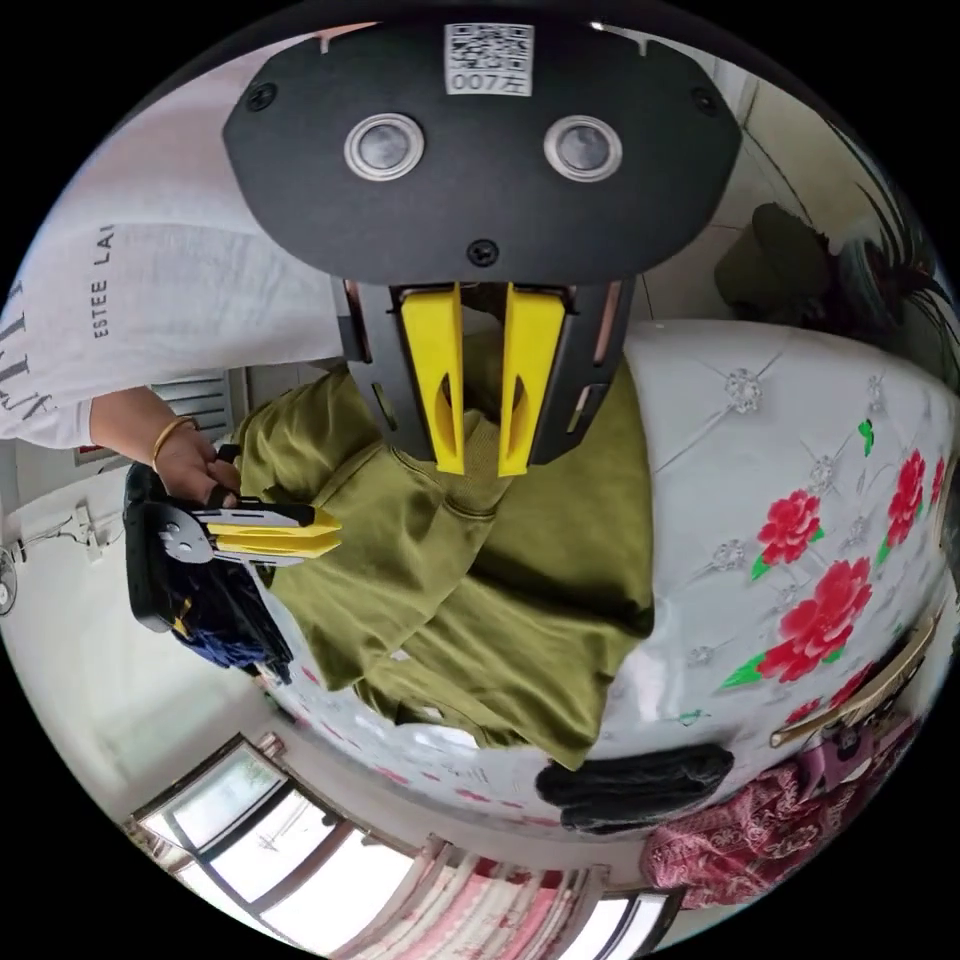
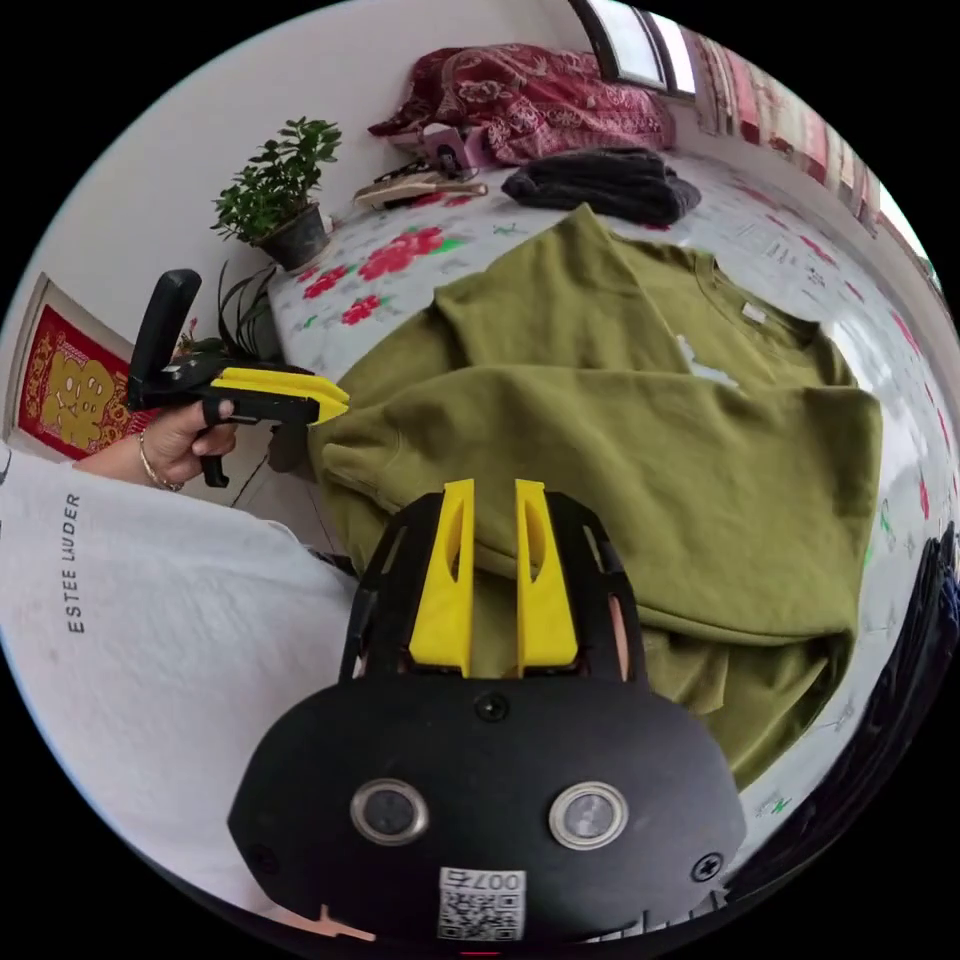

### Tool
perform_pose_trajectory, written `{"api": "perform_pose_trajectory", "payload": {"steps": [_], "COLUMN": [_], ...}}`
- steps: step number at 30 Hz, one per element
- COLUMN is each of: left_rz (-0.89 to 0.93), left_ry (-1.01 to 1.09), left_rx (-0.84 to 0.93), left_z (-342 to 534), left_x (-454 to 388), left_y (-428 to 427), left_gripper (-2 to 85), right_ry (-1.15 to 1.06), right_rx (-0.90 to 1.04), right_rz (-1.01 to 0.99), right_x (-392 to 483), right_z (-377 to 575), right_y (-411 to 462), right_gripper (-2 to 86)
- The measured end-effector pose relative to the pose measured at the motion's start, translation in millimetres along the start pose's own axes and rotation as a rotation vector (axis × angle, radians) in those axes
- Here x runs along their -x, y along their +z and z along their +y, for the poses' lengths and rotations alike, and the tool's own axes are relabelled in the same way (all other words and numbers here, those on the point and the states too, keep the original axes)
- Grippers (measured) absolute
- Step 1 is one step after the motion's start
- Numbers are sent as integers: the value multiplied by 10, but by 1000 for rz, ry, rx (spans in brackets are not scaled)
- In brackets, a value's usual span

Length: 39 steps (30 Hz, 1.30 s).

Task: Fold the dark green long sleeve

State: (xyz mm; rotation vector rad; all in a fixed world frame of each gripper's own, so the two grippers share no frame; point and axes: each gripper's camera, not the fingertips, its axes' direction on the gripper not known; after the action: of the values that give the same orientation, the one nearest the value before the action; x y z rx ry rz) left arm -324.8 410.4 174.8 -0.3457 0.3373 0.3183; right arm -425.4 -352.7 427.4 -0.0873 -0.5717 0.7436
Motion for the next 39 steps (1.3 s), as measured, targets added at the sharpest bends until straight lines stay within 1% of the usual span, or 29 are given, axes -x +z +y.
{"api": "perform_pose_trajectory", "payload": {"steps": [1, 2, 3, 4, 5, 7, 9, 10, 12, 14, 17, 18, 20, 24, 26, 27, 29, 31, 32, 33, 34, 35, 37, 38, 39], "left_rz": [-47, -51, -38, -22, 1, -68, -91, -85, -19, 4, 23, 42, 67, 72, 42, 32, 70, 130, 149, 206, 242, 319, 522, 580, 685], "left_ry": [5, 13, 20, 13, -4, -23, -67, -89, -175, -199, -152, -129, -77, 22, 36, 39, 64, 101, 117, 136, 140, 147, 144, 143, 155], "left_rx": [94, 103, 53, 76, 97, 20, -13, -16, 39, 103, 178, 205, 255, 337, 370, 405, 431, 474, 475, 483, 487, 485, 452, 434, 374], "left_z": [-43, -37, -9, -15, 13, 274, 545, 643, 1008, 1210, 1292, 1239, 1105, 676, 490, 403, 341, 321, 324, 330, 329, 309, 148, 76, -102], "left_x": [-7, -9, 3, 26, 77, 202, 392, 476, 828, 990, 1043, 1034, 990, 828, 758, 733, 725, 738, 735, 743, 754, 778, 854, 878, 927], "left_y": [263, 314, 224, 211, 142, -165, -356, -395, -403, -322, -101, 28, 258, 662, 757, 819, 826, 707, 638, 478, 388, 173, -303, -420, -651], "left_gripper": [41, 35, 24, 20, 11, 4, 16, 21, 80, 103, 121, 130, 139, 134, 98, 66, 27, 5, 3, 0, -1, -2, -2, -1, 0], "right_ry": [7, 11, 19, 33, 85, 133, 196, 254, 384, 602, 822, 849, 930, 898, 867, 860, 821, 748, 714, 702, 678, 649, 603, 575, 562], "right_rx": [76, 179, 185, 87, 108, 91, 25, -27, -78, -88, -23, -4, 65, 127, 158, 168, 266, 310, 295, 286, 265, 237, 189, 144, 115], "right_rz": [-18, -38, -32, -20, -44, -116, -140, -123, -68, 16, 86, 91, 34, -133, -208, -207, -178, -177, -197, -218, -280, -347, -414, -457, -480], "right_x": [-81, -142, -167, -207, -307, -465, -659, -824, -1148, -1626, -2108, -2185, -2481, -2801, -2984, -3023, -3129, -3122, -3117, -3120, -3126, -3128, -3145, -3194, -3235], "right_z": [-13, 0, 27, 86, 87, 169, 421, 677, 1186, 1990, 2894, 3028, 3390, 3422, 3280, 3235, 3092, 3045, 3045, 3053, 3075, 3089, 3071, 3027, 2996], "right_y": [264, 582, 651, 548, 519, 339, 22, -229, -593, -961, -1139, -1130, -987, -684, -555, -549, -546, -633, -766, -839, -992, -1179, -1517, -1773, -1908], "right_gripper": [48, 52, 54, 58, 61, 66, 72, 77, 85, 95, 107, 110, 118, 117, 105, 99, 67, 39, 24, 19, 11, 6, 3, 2, 2]}}
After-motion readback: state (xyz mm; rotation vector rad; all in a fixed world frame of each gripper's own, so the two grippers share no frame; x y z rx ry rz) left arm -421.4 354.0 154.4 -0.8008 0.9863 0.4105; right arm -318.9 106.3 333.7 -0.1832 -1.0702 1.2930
